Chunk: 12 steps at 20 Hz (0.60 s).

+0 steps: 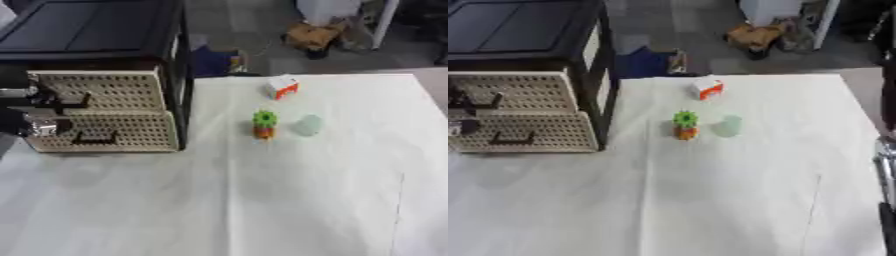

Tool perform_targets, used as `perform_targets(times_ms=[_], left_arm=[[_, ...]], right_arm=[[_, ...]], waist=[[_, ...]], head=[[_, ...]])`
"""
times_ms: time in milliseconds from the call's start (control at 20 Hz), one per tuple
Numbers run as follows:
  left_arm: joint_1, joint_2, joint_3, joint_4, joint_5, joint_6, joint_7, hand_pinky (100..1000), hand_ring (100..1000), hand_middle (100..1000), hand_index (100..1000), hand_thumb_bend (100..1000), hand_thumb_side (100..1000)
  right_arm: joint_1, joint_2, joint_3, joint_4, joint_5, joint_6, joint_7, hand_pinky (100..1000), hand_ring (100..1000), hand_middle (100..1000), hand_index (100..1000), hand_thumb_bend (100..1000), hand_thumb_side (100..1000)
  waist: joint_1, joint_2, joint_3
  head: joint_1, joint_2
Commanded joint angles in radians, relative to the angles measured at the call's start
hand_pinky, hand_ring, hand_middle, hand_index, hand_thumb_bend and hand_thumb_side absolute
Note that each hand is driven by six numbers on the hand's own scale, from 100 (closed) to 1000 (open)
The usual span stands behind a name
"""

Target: Pick up objects from table and place into drawer.

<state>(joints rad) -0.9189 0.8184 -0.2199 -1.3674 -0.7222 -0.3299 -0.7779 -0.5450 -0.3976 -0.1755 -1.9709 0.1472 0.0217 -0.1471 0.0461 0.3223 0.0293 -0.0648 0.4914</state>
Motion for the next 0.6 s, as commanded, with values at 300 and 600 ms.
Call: perform_targets(times_ms=[300,600], left_arm=[[0.067,0.111,-0.027,-0.139,0.007,0.016,0.029,100,100,100,760,316,1000],[0.122,0.150,-0.041,-0.215,0.036,0.065,0.090,100,100,100,746,281,1000]], right_arm=[[-0.009,-0.005,-0.008,-0.024,-0.002,0.004,-0.007,655,611,545,807,100,1000],[-0.010,-0.001,-0.006,-0.026,-0.001,0.005,-0.007,656,610,545,807,100,1000]], waist=[[-0.005,-0.030,0.007],[-0.007,-0.033,0.007]], head=[[-0.010,0.002],[-0.009,0.001]])
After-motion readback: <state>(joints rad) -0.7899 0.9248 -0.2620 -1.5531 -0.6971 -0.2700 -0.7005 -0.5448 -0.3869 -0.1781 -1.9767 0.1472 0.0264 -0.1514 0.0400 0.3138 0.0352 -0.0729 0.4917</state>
